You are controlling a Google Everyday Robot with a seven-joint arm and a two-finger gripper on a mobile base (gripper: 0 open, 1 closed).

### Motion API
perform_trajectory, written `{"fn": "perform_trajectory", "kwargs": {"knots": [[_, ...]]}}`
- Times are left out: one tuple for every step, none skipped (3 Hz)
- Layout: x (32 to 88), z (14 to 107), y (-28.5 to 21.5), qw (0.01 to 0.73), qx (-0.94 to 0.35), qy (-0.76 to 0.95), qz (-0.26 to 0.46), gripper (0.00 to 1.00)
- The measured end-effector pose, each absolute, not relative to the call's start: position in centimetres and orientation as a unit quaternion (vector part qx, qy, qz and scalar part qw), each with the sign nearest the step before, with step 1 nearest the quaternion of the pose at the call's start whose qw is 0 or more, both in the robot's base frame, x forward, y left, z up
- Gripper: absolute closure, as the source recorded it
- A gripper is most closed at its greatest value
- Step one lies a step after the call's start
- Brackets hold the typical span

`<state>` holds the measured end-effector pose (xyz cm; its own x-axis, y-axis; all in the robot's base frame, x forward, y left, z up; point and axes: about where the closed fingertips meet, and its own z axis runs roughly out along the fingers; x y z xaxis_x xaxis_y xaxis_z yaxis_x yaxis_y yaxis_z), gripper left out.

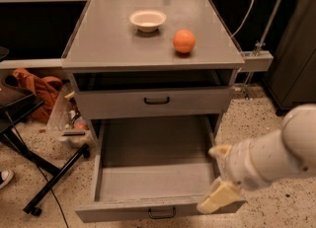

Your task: Close middle drawer

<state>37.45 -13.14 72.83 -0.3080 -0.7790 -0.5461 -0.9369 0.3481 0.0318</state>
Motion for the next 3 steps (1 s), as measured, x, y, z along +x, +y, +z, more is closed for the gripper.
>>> {"fn": "perform_trajectory", "kwargs": {"knots": [[34.9,64.7,-9.7,0.228,-0.518,0.787,0.247,0.42],[32.6,58.0,-6.6,0.221,-0.495,0.786,0.298,0.65],[30.9,53.2,-4.3,0.212,-0.480,0.788,0.322,0.88]]}}
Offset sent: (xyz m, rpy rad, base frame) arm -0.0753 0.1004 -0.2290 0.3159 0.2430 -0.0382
